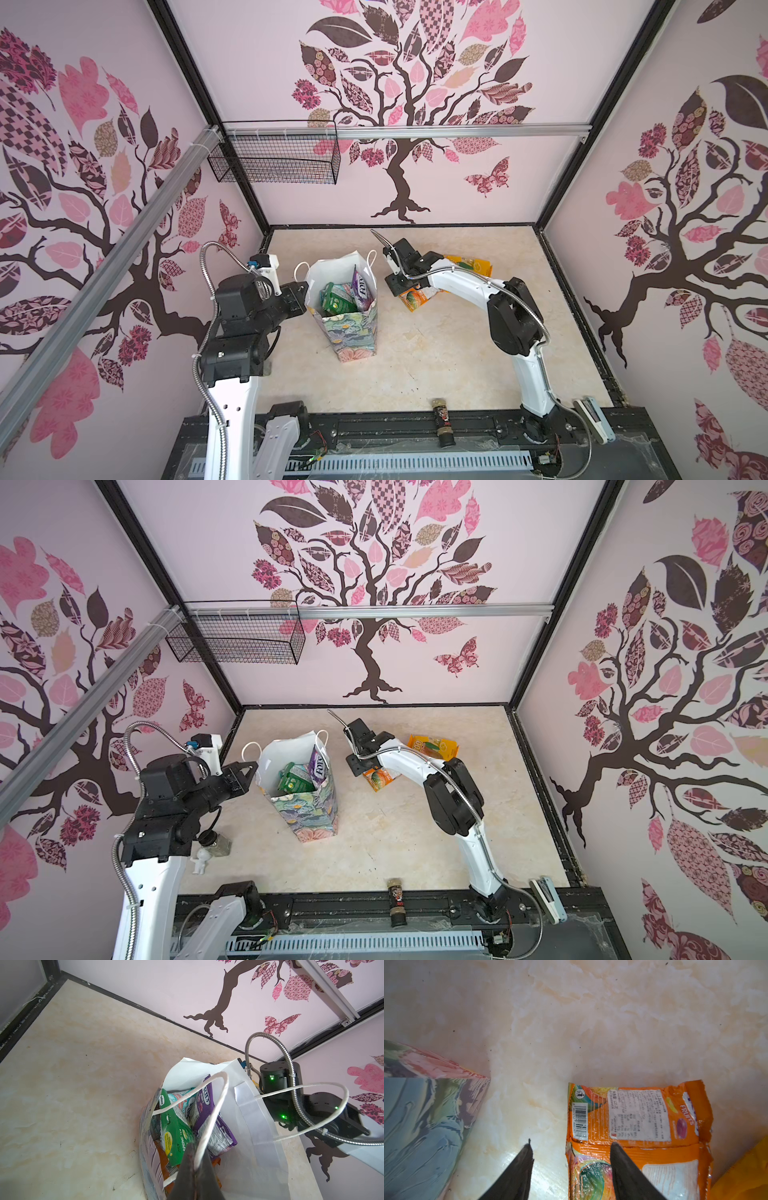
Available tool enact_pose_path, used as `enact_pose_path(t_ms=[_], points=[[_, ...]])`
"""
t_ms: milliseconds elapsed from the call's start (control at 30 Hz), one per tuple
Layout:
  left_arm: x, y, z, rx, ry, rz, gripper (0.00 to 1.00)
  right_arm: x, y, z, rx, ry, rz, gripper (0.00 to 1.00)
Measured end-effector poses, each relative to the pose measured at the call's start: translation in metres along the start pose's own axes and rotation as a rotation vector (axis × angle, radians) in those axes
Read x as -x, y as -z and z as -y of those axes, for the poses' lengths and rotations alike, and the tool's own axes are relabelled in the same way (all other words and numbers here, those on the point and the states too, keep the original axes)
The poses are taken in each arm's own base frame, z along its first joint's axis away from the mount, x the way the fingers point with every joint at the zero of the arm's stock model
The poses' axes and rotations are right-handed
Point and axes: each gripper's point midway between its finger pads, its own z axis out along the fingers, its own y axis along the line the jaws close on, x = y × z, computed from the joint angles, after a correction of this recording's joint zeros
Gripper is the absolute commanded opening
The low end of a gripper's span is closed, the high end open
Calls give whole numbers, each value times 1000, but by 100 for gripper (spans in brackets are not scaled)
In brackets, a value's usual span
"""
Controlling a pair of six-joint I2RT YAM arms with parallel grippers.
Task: Place the snacks into the paper bag
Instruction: 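Move the right gripper over the orange packet beside the bag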
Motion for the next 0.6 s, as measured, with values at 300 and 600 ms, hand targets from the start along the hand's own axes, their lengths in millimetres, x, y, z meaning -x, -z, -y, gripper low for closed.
enact_pose_path(t_ms=[300,600], points=[[0,0,1,-6,1,-4,5,1,-13,0,-27,11,-24,53],[-1,0,2,-14,0,-5,5,3,-32,-5,-31,15,-47,50]])
